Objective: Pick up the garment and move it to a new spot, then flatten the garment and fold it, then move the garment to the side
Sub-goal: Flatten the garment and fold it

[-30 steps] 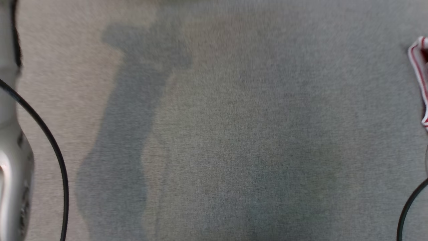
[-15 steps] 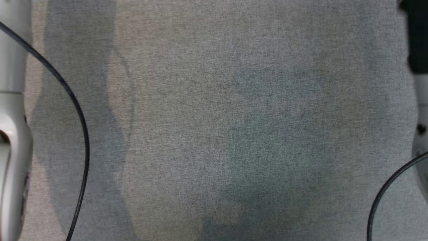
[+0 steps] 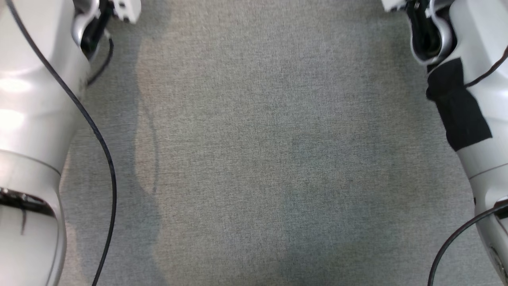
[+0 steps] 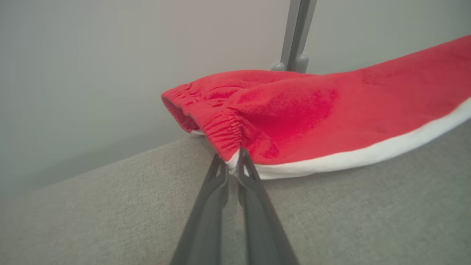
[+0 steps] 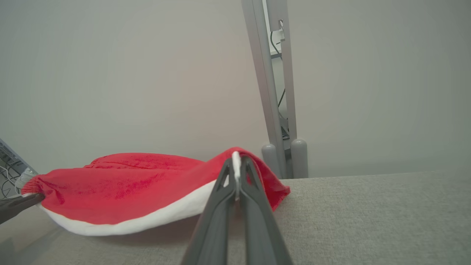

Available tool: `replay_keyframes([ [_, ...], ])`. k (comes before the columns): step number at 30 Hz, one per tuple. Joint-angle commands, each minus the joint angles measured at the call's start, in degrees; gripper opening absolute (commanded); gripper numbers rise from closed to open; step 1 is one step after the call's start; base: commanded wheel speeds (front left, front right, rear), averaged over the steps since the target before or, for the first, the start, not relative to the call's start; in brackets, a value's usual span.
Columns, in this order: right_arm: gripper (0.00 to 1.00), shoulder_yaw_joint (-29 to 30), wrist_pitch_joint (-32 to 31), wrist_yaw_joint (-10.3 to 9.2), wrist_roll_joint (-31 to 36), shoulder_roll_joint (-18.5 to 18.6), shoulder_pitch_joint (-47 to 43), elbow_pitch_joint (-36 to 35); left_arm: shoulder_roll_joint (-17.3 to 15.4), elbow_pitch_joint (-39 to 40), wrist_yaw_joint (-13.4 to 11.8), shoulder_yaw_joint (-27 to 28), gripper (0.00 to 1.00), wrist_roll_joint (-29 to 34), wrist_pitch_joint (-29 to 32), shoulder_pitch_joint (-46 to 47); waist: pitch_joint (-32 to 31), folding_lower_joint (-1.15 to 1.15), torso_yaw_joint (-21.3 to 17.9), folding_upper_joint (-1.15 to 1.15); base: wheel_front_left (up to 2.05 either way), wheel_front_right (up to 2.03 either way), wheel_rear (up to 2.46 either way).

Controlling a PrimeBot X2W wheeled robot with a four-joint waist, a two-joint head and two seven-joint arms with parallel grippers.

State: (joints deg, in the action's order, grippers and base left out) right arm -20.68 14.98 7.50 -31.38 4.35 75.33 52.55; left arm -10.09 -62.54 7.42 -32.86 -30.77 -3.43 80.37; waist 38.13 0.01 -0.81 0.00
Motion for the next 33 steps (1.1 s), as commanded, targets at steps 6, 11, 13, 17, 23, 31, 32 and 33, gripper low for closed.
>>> replay_keyframes([
  [6, 0.00, -5.86, 0.31, -0.02, -4.54, 1.56, -5.26, 5.01, -4.25, 2.75, 0.06, -10.35, 0.00, -2.62, 3.83, -9.59, -7.35, -0.01, 1.18, 0.00, 0.00, 0.00, 0.00],
  [11, 0.00, -10.53, -0.70, -0.02, -5.97, 2.45, -7.73, 7.32, -6.59, 5.36, 0.05, -15.96, 0.00, -4.77, 4.57, -13.96, -10.51, -0.01, 1.44, 0.00, 0.00, 0.00, 0.00],
  [13, 0.00, -12.17, -1.18, -0.02, -6.79, 2.75, -9.02, 8.16, -7.26, 6.07, 0.05, -17.71, 0.00, -5.74, 4.34, -15.56, -11.93, -0.01, 1.54, 0.00, 0.00, 0.00, 0.00],
  [17, 0.00, -16.27, -5.04, -0.03, -9.95, 3.87, -13.42, 8.99, -8.50, 7.93, 0.06, -22.44, 0.00, -7.07, 3.43, -18.92, -15.76, -0.01, 1.73, 0.00, 0.00, 0.00, 0.00],
  [23, 0.00, -20.97, -9.28, -0.03, -14.43, 6.95, -19.33, 8.02, -9.20, 8.82, 0.05, -27.21, 0.00, -7.99, 1.63, -22.99, -20.19, -0.01, 1.99, 0.00, 0.00, 0.00, 0.00],
  [31, 0.00, -25.71, -14.41, -0.09, -21.54, 12.19, -26.09, 4.03, -9.26, 9.53, 0.02, -31.58, 0.00, -10.33, 1.35, -28.22, -25.29, -0.01, 2.22, 0.00, 0.00, 0.00, 0.00],
  [32, 0.00, -26.34, -14.75, -0.09, -22.19, 12.85, -26.74, 3.34, -9.21, 9.67, 0.02, -31.80, 0.00, -10.78, 1.43, -28.91, -25.73, -0.01, 2.28, 0.00, 0.00, 0.00, 0.00],
  [33, 0.00, -26.78, -15.20, -0.09, -23.08, 13.47, -27.31, 2.79, -9.20, 9.63, 0.02, -31.89, 0.00, -11.47, 1.91, -29.61, -26.14, -0.01, 2.35, 0.00, 0.00, 0.00, 0.00],
])
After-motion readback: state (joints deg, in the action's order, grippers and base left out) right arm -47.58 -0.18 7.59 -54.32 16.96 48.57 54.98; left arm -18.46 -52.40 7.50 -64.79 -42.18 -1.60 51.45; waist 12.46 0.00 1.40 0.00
